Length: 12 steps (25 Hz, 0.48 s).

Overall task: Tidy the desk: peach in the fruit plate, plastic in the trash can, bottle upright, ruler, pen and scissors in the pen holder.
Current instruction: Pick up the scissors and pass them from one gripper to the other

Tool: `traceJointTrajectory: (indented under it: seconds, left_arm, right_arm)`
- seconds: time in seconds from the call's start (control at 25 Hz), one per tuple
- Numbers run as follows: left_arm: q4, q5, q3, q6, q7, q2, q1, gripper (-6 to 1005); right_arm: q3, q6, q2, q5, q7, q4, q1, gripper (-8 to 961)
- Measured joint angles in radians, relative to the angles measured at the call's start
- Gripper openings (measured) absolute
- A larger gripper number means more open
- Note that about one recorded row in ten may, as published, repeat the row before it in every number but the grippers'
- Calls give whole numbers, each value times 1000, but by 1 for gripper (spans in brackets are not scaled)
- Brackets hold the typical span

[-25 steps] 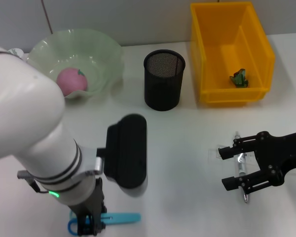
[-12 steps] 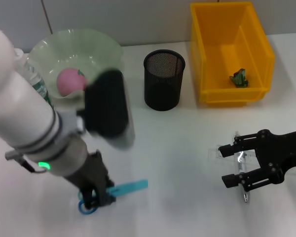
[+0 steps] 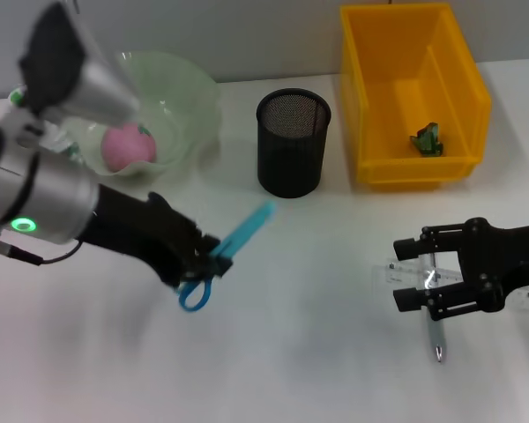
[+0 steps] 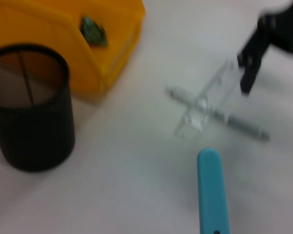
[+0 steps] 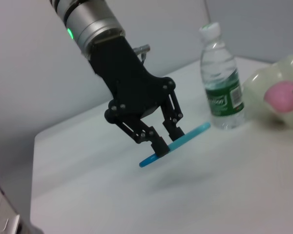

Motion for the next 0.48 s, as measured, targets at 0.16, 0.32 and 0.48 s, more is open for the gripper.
traceJointTrajectory:
  seconds: [0.16,0.32,0.48]
  left_arm:
    - [-111,-160,-109,-24,44,2,16,250]
    - [-276,-354,-186,-29,138,2,24,250]
    - [-425,-515,-221,-38,236,2,24,250]
  right_arm:
    - [40,4,22,6,-56,1,-13,792]
    - [66,16,38,32,-119,25,-24,792]
    - [70,32,39,88,-181,75,-37,792]
